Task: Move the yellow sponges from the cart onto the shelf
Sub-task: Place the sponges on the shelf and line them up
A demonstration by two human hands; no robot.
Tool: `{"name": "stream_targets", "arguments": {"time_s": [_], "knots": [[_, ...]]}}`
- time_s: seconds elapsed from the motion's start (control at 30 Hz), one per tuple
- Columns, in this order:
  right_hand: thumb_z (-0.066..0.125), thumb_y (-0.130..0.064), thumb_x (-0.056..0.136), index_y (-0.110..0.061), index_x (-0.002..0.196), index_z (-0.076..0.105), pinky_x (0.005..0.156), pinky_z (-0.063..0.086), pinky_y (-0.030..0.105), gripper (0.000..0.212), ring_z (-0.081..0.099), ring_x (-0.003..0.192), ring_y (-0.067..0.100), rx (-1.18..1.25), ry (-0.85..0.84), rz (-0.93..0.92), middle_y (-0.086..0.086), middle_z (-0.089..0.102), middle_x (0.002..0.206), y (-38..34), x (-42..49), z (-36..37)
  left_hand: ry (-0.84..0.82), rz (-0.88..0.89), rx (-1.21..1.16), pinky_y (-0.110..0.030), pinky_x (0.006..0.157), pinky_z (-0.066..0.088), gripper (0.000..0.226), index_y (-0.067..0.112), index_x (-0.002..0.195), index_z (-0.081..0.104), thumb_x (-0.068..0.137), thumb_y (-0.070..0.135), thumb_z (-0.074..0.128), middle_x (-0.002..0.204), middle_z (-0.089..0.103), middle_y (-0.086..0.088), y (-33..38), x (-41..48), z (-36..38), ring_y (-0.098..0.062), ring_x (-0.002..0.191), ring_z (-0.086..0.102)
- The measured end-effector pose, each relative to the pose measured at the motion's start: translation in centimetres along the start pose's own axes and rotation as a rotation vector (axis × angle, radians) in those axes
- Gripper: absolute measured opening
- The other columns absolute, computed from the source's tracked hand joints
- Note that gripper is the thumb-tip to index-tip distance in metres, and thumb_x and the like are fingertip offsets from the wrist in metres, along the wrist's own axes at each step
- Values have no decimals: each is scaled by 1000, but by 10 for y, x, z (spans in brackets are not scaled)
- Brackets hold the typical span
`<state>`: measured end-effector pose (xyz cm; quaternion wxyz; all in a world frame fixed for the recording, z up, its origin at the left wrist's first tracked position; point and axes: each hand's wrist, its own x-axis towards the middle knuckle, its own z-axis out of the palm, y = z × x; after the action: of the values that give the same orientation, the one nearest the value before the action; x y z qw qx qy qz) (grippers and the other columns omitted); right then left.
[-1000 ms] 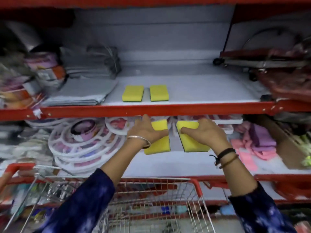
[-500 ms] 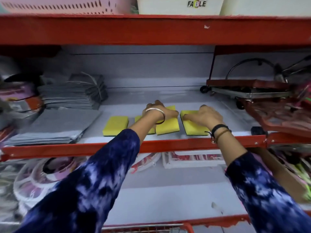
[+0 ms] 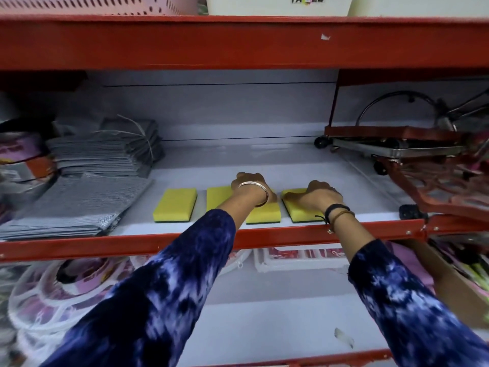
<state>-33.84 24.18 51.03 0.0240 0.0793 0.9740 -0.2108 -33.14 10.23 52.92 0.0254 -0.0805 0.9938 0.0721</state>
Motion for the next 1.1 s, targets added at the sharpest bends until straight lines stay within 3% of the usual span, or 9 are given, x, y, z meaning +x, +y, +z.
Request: {"name": "stream_targets", "arguments": {"time_s": [0.1, 0.17, 0.33, 0.43, 0.53, 0.63, 0.77, 1.1], "knots": [[44, -72, 82, -10, 140, 41, 108, 38, 43, 84, 41, 133, 36, 6, 0, -8, 16, 40, 147, 7, 1, -9, 105, 72, 29, -39, 98, 45, 63, 9, 133, 46, 88, 52, 55, 139, 44, -15, -9, -1, -10, -33, 124, 51], [44, -62, 89, -17, 146, 36, 113, 33, 44, 72, 34, 139, 35, 12, -21, -69, 14, 32, 153, 13, 3, -14, 67, 178, 37, -41, 101, 45, 56, 7, 132, 50, 89, 43, 58, 140, 45, -14, -15, 0, -13, -33, 125, 51], [54, -39, 93, -19, 142, 44, 117, 30, 36, 53, 33, 141, 27, -42, -131, -176, 7, 36, 153, 17, -8, -16, -71, 289, 113, -42, 104, 47, 45, 7, 124, 60, 86, 30, 64, 133, 57, -13, -23, -7, 1, -31, 123, 53], [59, -37, 91, -17, 139, 50, 113, 38, 37, 52, 40, 136, 27, -6, -106, -209, 8, 40, 150, 17, -14, -14, -50, 319, 86, -41, 102, 49, 39, 6, 119, 64, 85, 23, 65, 128, 62, -14, -26, -12, 8, -31, 118, 57], [64, -35, 88, -15, 136, 53, 96, 53, 37, 53, 57, 117, 30, 33, -111, -212, 11, 46, 144, 18, -21, -13, -28, 329, 40, -38, 104, 47, 44, 10, 125, 62, 83, 23, 68, 132, 61, -11, -28, -20, 10, -29, 124, 54], [66, -34, 86, -15, 137, 52, 90, 55, 36, 55, 63, 105, 31, 55, -125, -205, 14, 50, 140, 17, -29, -13, -13, 336, 12, -35, 106, 45, 47, 12, 127, 61, 83, 24, 69, 135, 60, -9, -30, -26, 13, -28, 127, 52], [65, -35, 87, -15, 138, 50, 106, 46, 40, 57, 53, 123, 32, 34, -135, -208, 14, 49, 143, 16, -38, -12, 10, 342, -5, -34, 106, 43, 43, 12, 126, 62, 84, 22, 66, 136, 59, -9, -33, -33, 17, -28, 127, 52], [63, -38, 88, -19, 140, 48, 112, 34, 36, 57, 41, 136, 27, 21, -149, -209, 8, 44, 148, 18, -45, -12, 12, 394, 46, -34, 110, 40, 42, 16, 129, 59, 88, 18, 58, 140, 55, -7, -33, -46, 16, -28, 129, 50]]}}
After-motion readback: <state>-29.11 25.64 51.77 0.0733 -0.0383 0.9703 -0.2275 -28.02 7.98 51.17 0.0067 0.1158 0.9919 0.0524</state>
